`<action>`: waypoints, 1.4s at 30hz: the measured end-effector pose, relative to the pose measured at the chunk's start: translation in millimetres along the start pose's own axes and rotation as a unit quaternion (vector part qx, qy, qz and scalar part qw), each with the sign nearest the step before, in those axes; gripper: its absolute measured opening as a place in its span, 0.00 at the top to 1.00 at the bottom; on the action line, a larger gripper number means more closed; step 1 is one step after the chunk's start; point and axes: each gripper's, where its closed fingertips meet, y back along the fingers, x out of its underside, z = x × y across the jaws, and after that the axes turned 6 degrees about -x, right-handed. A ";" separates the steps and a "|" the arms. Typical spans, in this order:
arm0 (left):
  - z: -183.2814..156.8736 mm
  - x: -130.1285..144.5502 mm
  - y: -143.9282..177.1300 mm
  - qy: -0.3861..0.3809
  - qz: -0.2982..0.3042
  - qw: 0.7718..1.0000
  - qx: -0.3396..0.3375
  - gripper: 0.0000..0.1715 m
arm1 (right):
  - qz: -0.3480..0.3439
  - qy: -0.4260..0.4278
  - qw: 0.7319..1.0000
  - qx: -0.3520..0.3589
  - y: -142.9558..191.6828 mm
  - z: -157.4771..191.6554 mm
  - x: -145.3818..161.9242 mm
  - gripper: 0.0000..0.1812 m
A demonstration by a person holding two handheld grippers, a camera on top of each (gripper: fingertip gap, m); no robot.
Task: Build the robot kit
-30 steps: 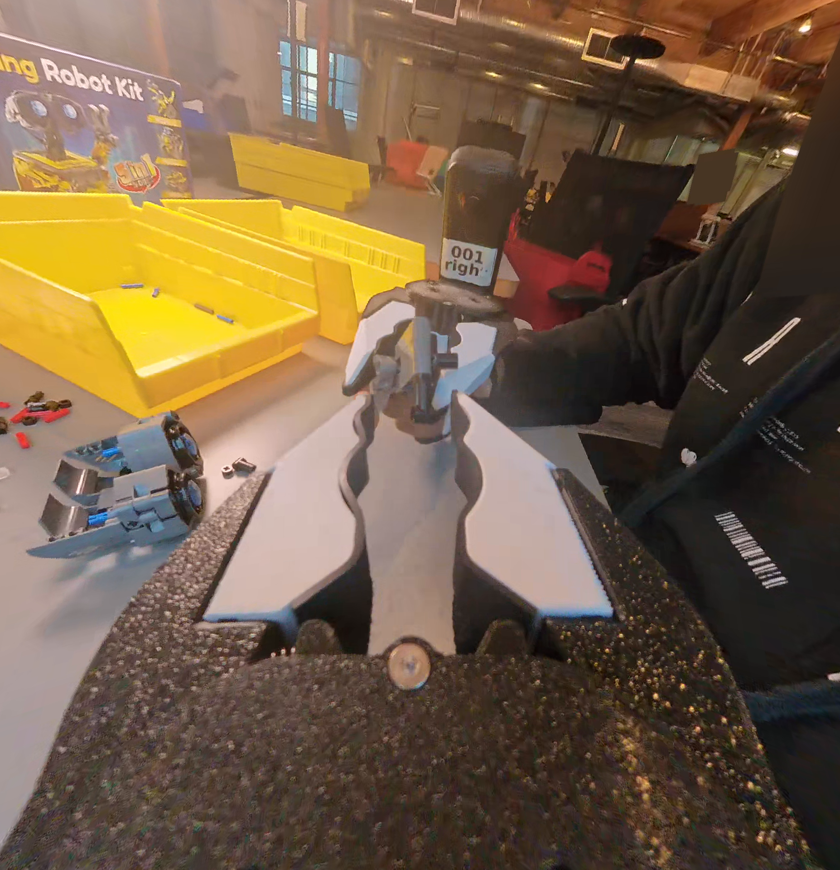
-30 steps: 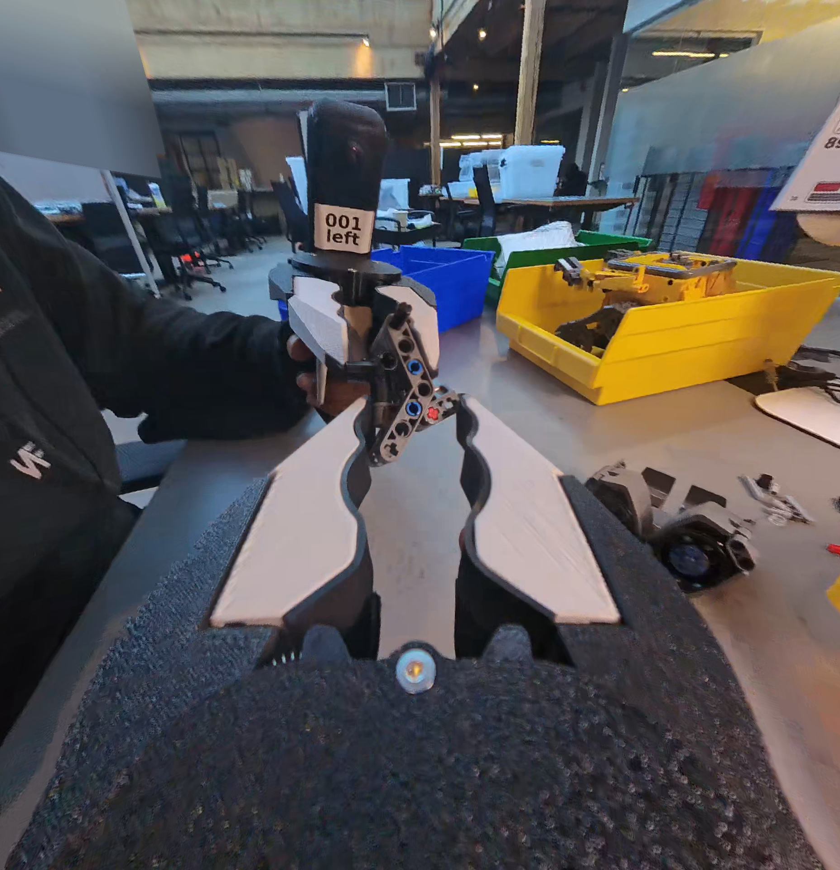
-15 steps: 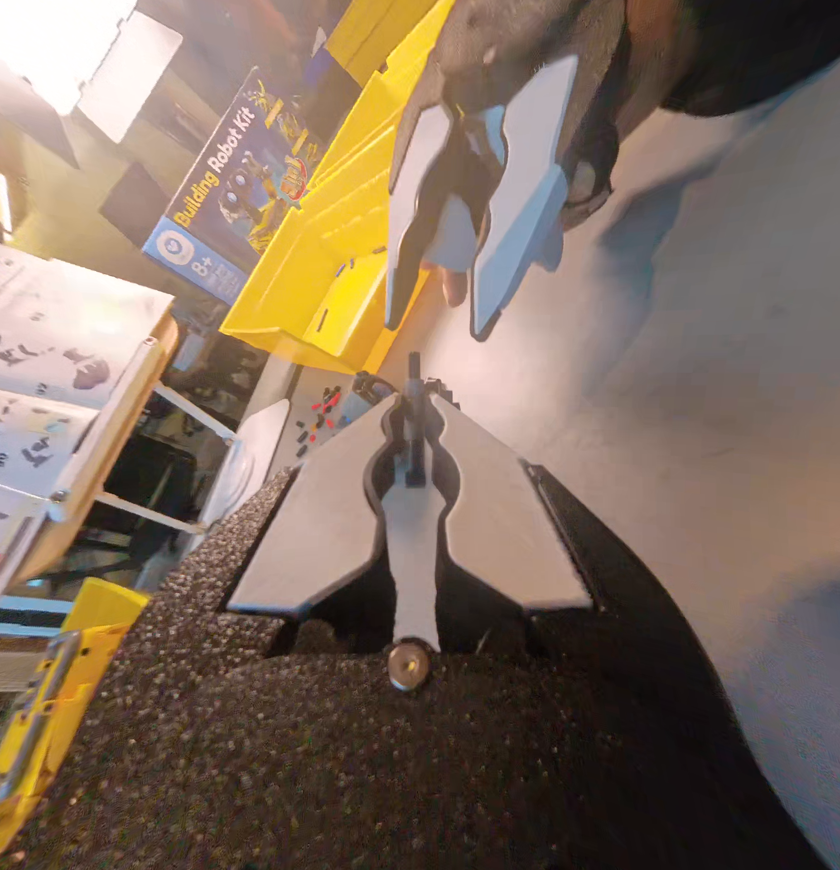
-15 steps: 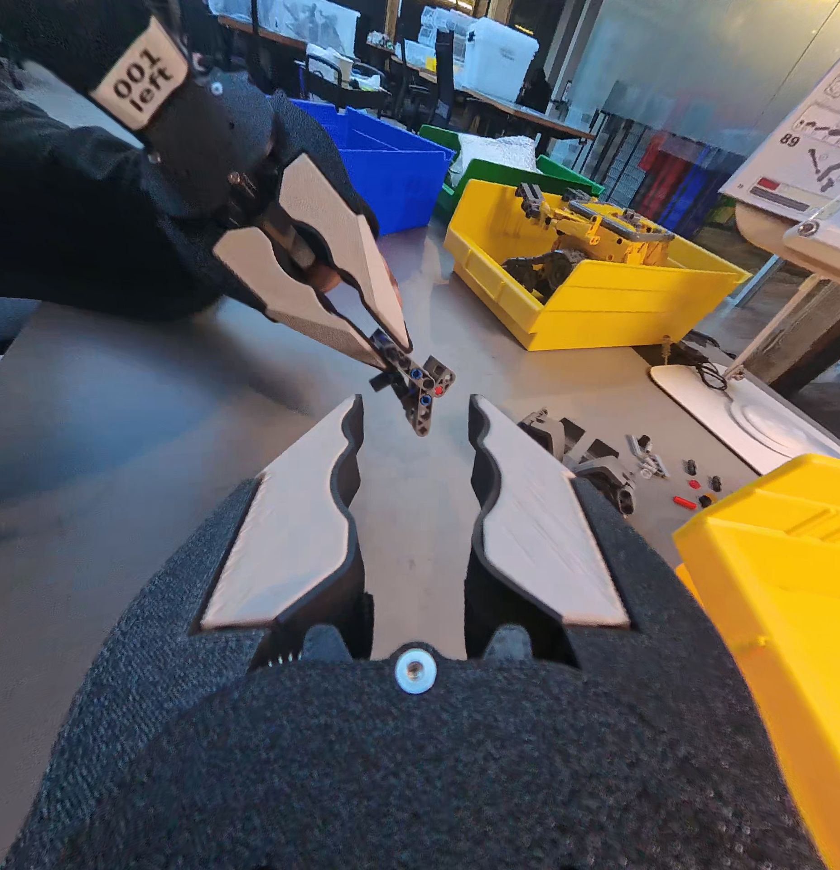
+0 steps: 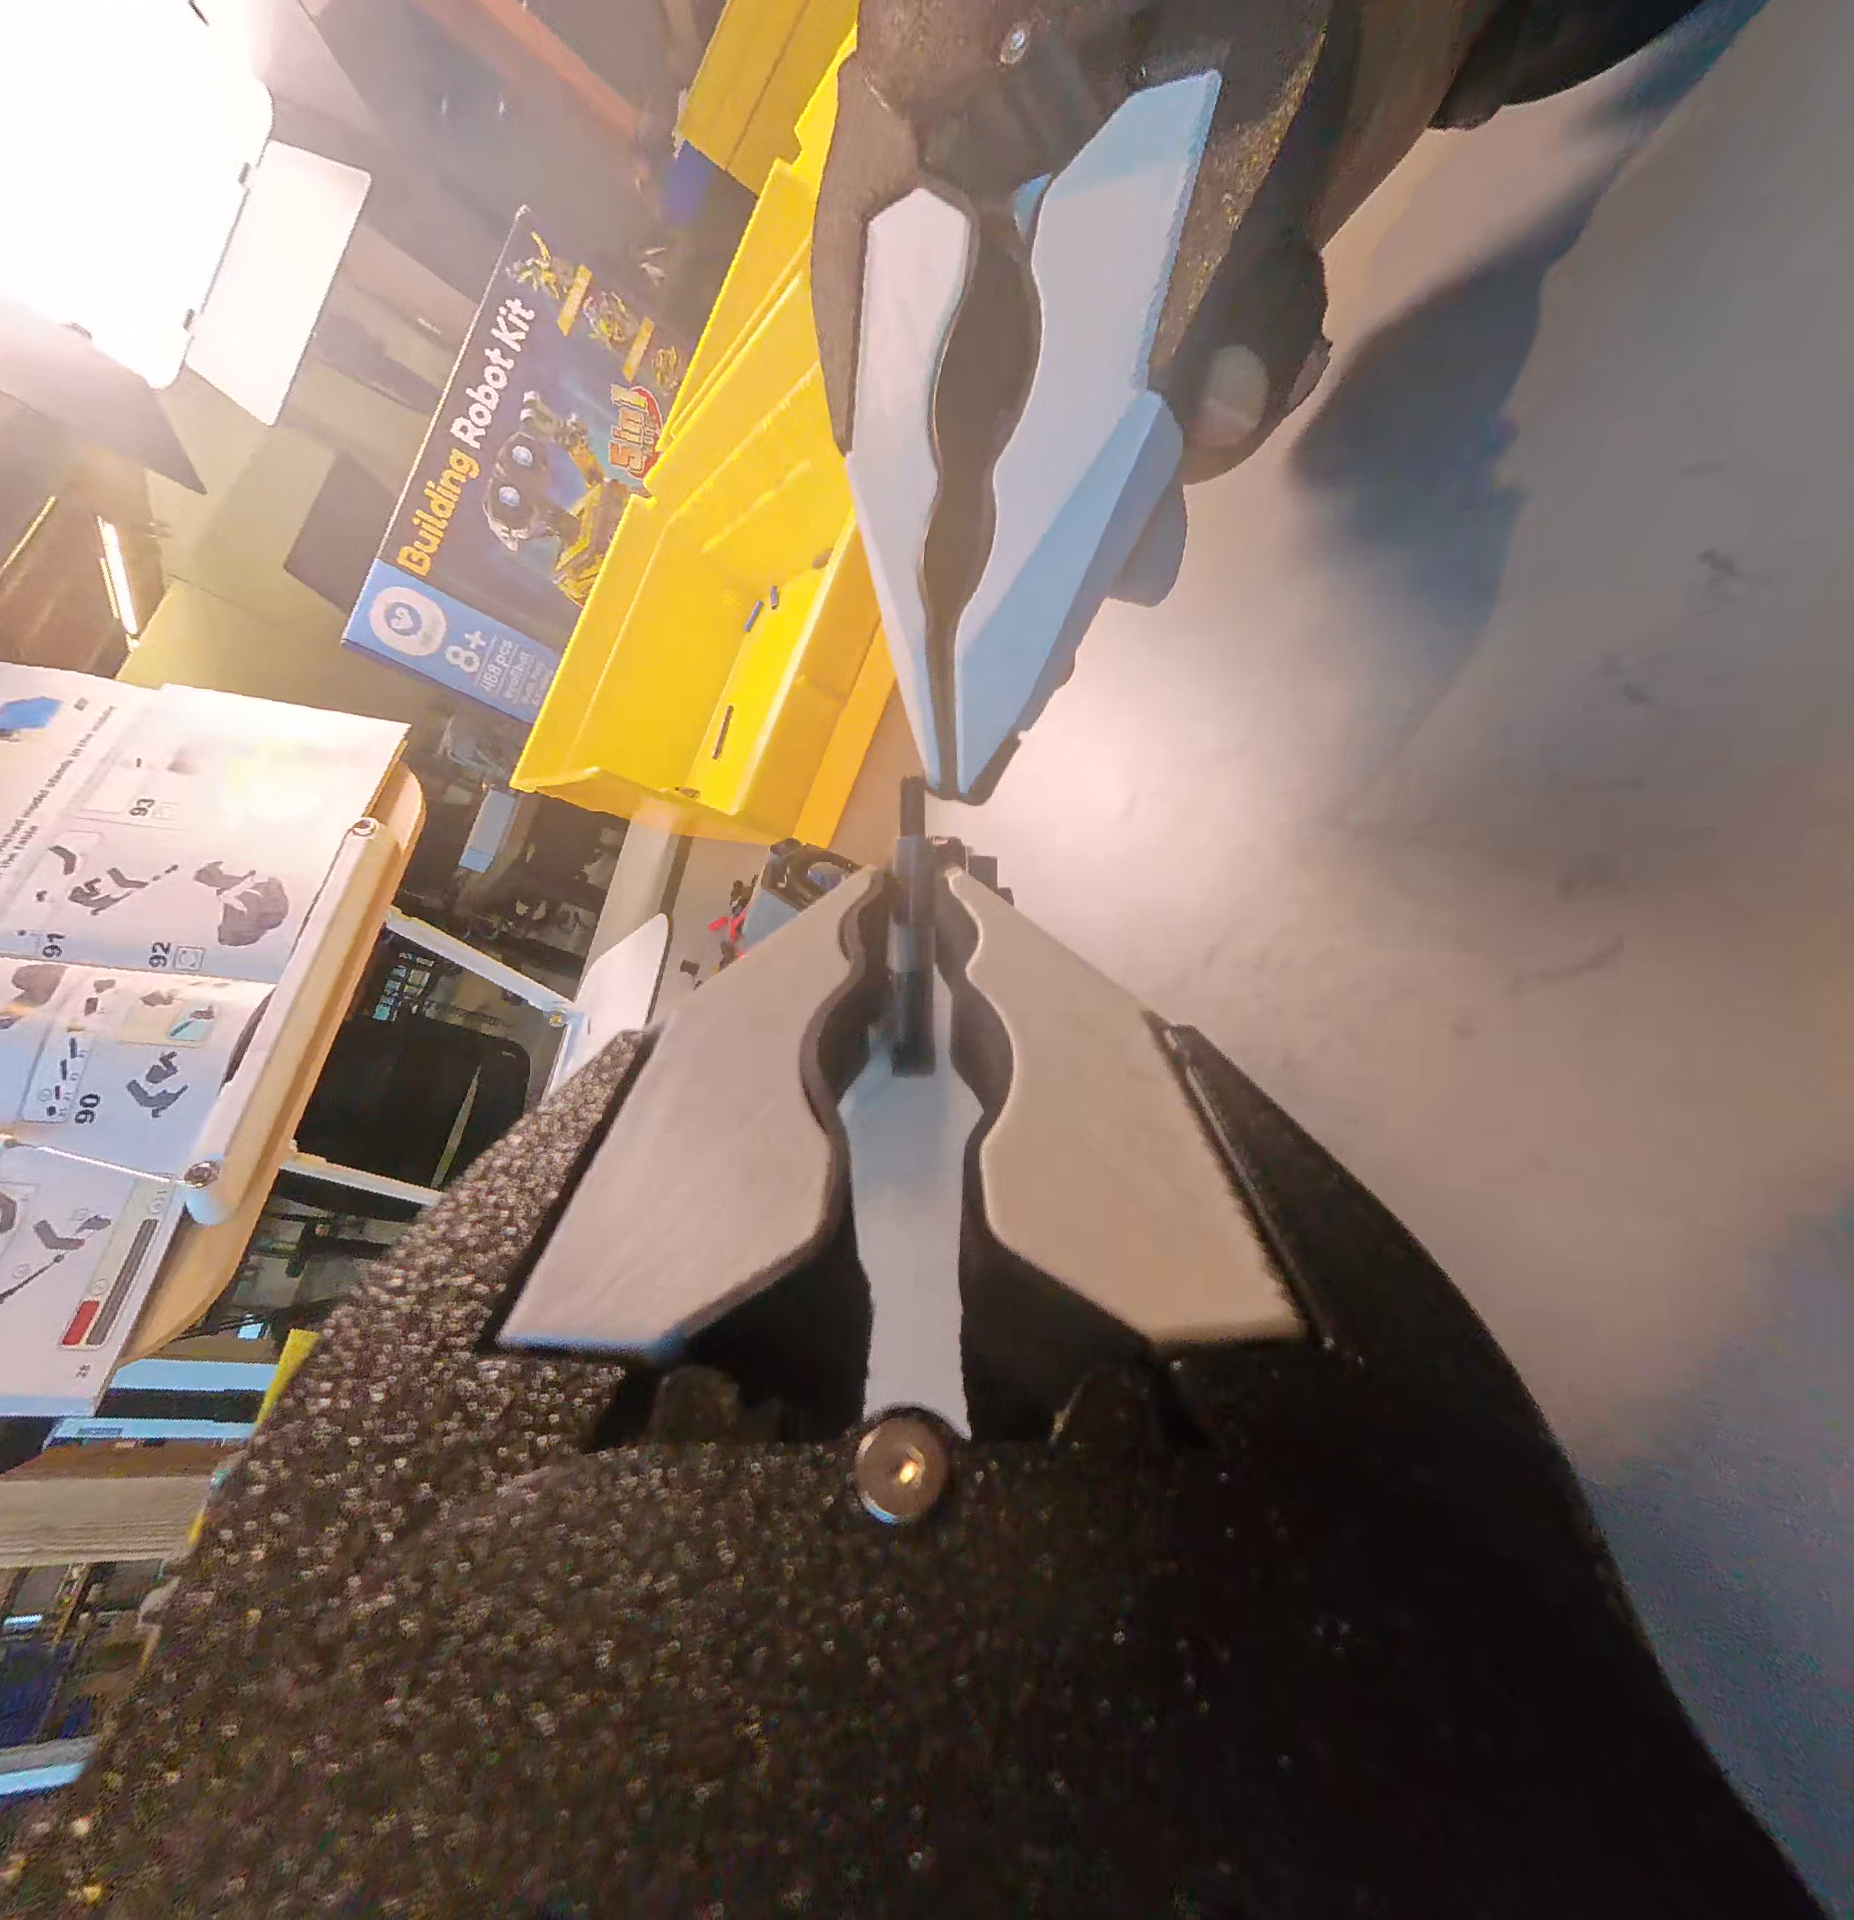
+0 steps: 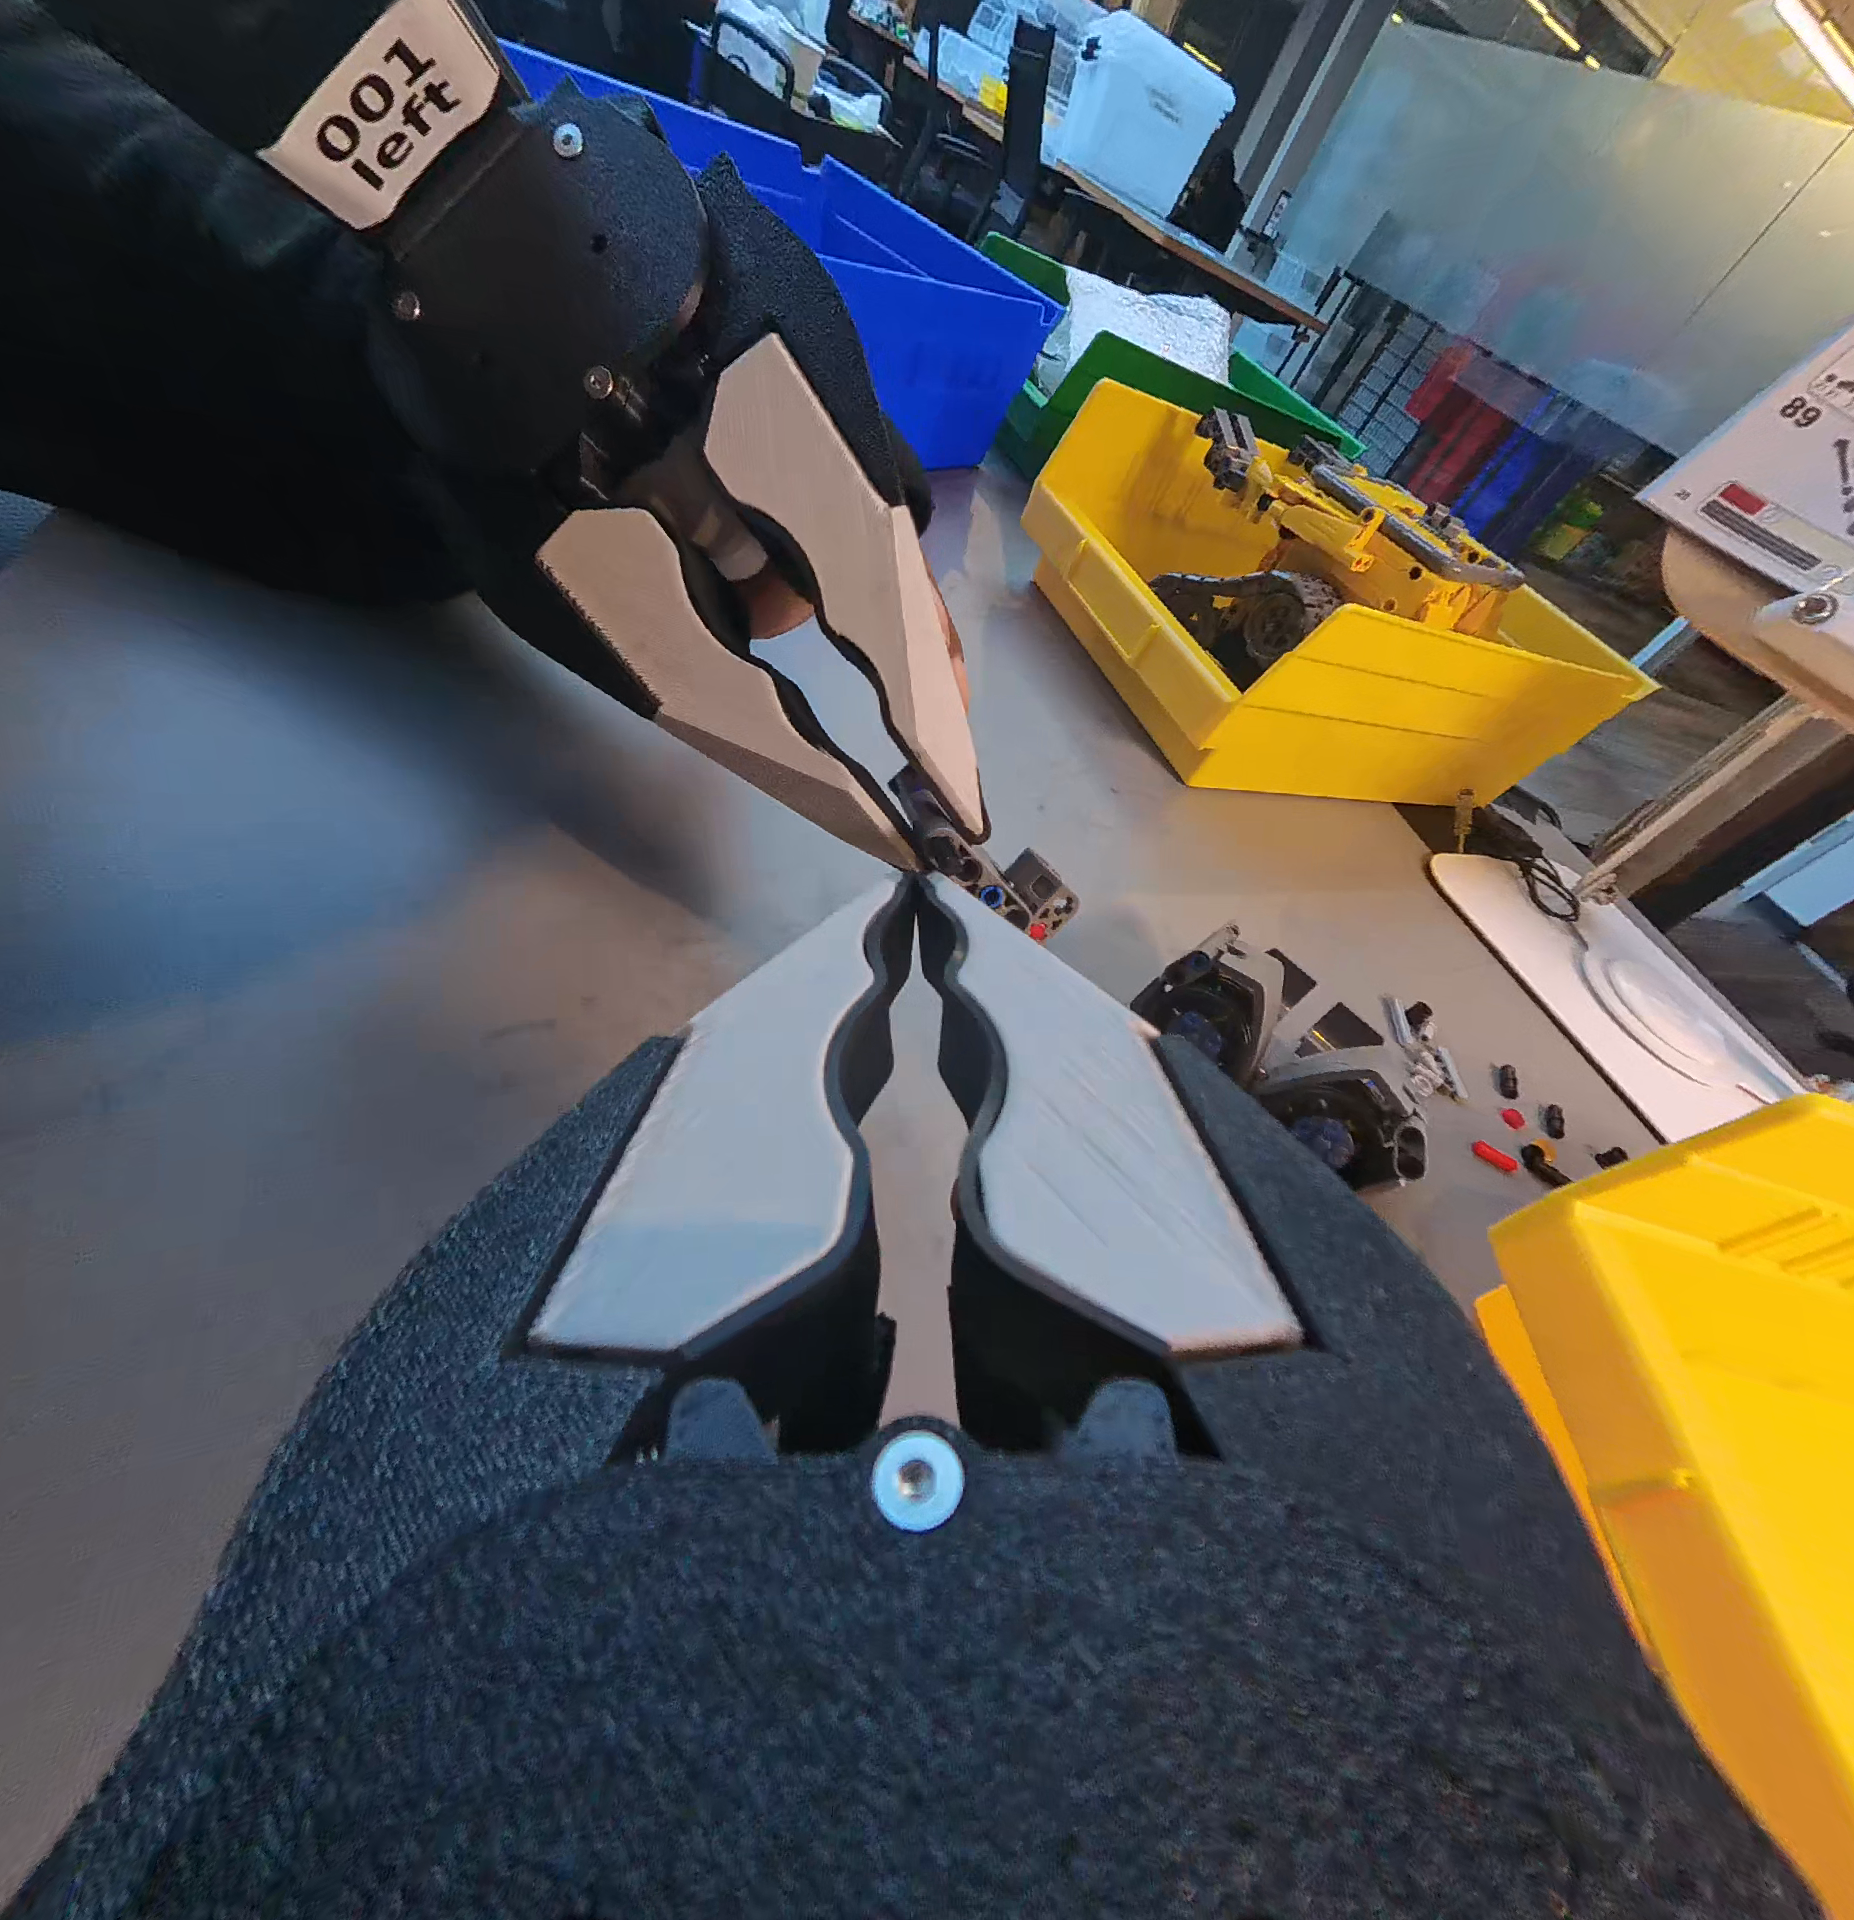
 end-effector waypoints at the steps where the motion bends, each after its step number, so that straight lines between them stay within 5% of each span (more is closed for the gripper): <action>1: 1.1 0.0 0.1 0.002 -0.001 1.000 -0.002 0.96 | 0.002 -0.005 1.000 0.006 0.2 -2.4 1.0 1.00; 4: 6.0 0.7 1.8 -0.011 -0.002 1.000 -0.018 0.96 | -0.008 -0.057 0.998 -0.008 0.7 -4.0 0.1 0.90; 9: 3.3 -3.5 1.0 -0.031 -0.003 0.999 -0.026 0.96 | -0.007 -0.047 0.999 0.008 -3.9 -6.1 -4.0 0.98; 13: -0.3 -5.9 6.5 0.113 -0.026 0.992 0.050 0.90 | -0.006 0.006 1.000 0.016 1.5 -5.6 -5.6 0.98; 15: 3.9 -1.5 11.6 0.263 -0.023 0.957 0.119 0.79 | 0.024 0.097 0.994 0.035 4.2 -6.4 -0.1 0.98; 18: 16.7 10.5 13.2 0.450 -0.011 0.876 0.174 0.76 | 0.091 0.274 0.956 0.057 -0.6 -0.2 12.9 0.98; 20: 13.6 8.6 12.9 0.524 -0.010 0.823 0.219 0.74 | 0.109 0.349 0.930 0.051 -8.3 11.0 18.4 0.98; 22: -0.8 5.6 12.4 0.542 0.007 0.799 0.261 0.74 | 0.120 0.397 0.909 0.046 -15.0 20.2 23.2 0.98; 29: -24.2 14.2 2.8 0.485 0.076 0.837 0.244 0.85 | 0.141 0.414 0.899 0.028 -22.9 30.0 36.7 0.98; 35: -25.3 30.7 5.2 0.414 0.100 0.878 0.220 0.86 | 0.103 0.145 0.984 -0.026 -8.7 17.5 36.3 0.87; 42: -27.9 39.9 -0.3 0.381 0.130 0.893 0.200 0.85 | 0.144 0.038 0.989 0.020 9.5 -21.1 59.3 0.86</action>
